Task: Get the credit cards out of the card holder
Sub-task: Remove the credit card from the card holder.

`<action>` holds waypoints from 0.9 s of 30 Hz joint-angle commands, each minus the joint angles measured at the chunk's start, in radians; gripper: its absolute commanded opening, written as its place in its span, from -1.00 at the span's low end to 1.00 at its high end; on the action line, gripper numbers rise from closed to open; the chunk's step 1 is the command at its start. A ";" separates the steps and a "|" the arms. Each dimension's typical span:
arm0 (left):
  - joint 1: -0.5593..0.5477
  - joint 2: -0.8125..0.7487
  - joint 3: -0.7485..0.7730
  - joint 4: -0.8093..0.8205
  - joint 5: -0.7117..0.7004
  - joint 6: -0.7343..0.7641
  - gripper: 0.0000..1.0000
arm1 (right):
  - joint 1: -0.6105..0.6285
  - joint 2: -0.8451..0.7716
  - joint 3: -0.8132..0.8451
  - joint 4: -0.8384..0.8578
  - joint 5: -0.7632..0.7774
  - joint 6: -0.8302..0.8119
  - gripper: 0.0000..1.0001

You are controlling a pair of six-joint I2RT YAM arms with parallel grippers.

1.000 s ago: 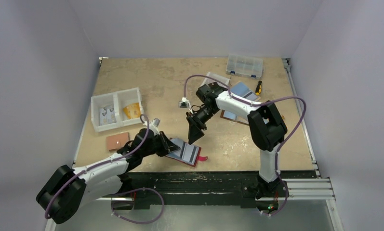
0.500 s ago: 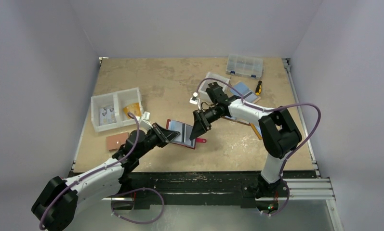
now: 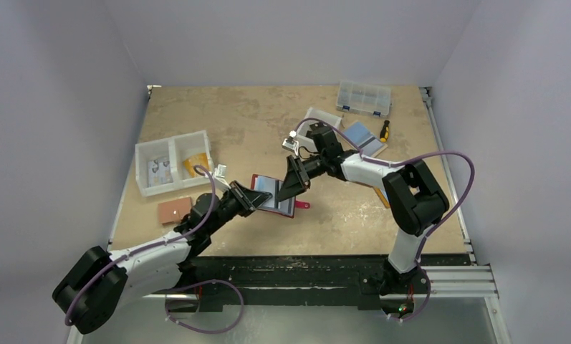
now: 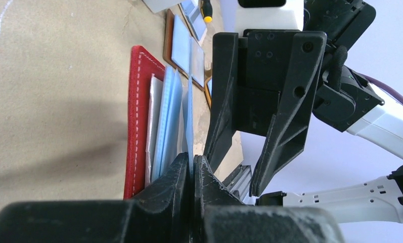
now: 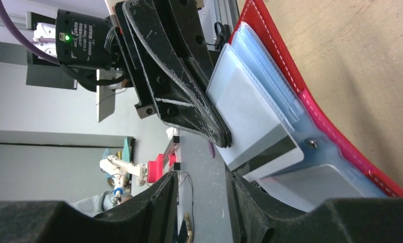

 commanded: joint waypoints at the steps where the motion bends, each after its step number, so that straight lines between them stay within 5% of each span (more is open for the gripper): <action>1: -0.024 0.029 0.021 0.156 -0.019 -0.010 -1.00 | 0.002 0.004 -0.010 0.082 -0.030 0.068 -0.09; 6: -0.026 -0.003 0.023 0.116 -0.054 -0.009 -1.00 | 0.001 0.001 0.037 -0.071 0.001 -0.078 -0.08; 12: -0.026 -0.079 0.002 0.039 -0.114 -0.008 -1.00 | 0.001 -0.014 0.072 -0.167 -0.089 -0.268 0.16; 27: -0.051 -0.121 0.011 0.052 -0.150 0.007 -1.00 | -0.006 -0.036 0.034 -0.159 -0.085 -0.309 0.26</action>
